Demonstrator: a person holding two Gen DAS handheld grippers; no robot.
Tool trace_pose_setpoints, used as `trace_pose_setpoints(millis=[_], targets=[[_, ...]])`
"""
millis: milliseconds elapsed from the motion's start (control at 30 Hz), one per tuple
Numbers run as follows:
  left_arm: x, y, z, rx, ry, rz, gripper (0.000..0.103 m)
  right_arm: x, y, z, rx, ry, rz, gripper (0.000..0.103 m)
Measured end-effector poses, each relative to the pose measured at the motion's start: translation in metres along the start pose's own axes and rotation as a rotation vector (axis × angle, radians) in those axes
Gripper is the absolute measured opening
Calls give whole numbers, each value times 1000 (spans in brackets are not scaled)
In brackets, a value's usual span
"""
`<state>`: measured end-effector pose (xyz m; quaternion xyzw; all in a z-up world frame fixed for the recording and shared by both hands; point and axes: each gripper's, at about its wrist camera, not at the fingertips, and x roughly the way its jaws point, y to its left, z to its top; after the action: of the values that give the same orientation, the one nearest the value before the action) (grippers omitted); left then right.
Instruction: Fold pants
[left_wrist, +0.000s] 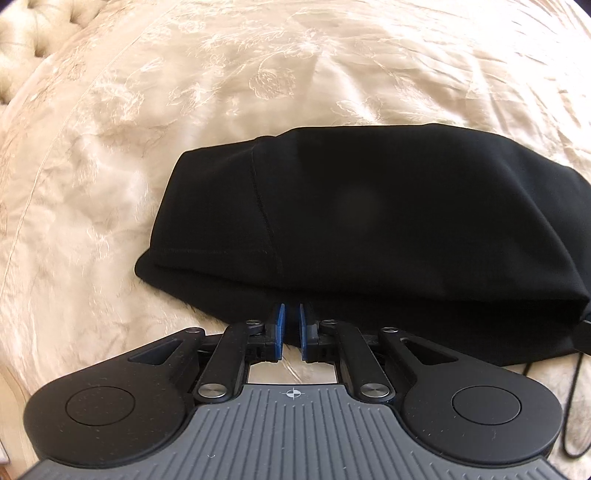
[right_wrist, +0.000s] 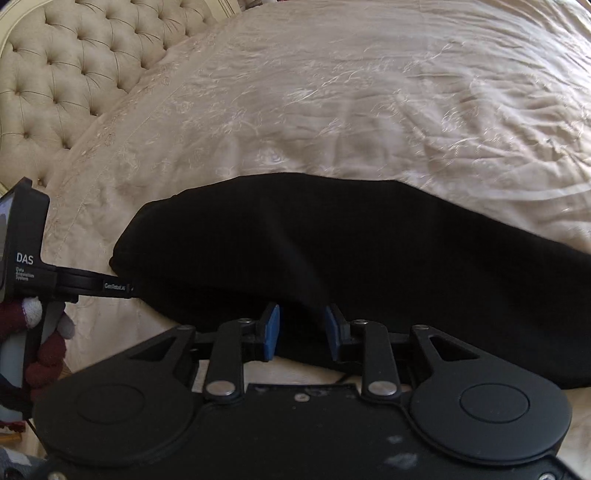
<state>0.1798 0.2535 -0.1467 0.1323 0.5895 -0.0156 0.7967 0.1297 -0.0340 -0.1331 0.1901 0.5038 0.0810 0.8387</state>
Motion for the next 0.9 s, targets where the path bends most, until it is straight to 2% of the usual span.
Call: trace_pose_setpoints(millis=[100, 267, 467, 667, 733, 767, 900], targets=[[10, 9, 8, 56, -4, -3, 9, 28, 21, -2, 71, 43, -4, 30], [32, 27, 22, 72, 50, -43, 10, 54, 35, -4, 199, 54, -46, 33], [43, 28, 26, 86, 72, -61, 11, 65, 27, 6, 375, 18, -19, 41], [36, 35, 23, 108, 59, -70, 11, 79, 19, 5, 554, 6, 1, 41], [23, 37, 20, 96, 44, -69, 11, 79, 16, 1, 608, -26, 21, 24], [19, 41, 20, 88, 33, -71, 11, 79, 18, 1, 615, -39, 19, 5], [-13, 51, 25, 69, -47, -80, 11, 66, 31, 4, 555, -58, 16, 4]])
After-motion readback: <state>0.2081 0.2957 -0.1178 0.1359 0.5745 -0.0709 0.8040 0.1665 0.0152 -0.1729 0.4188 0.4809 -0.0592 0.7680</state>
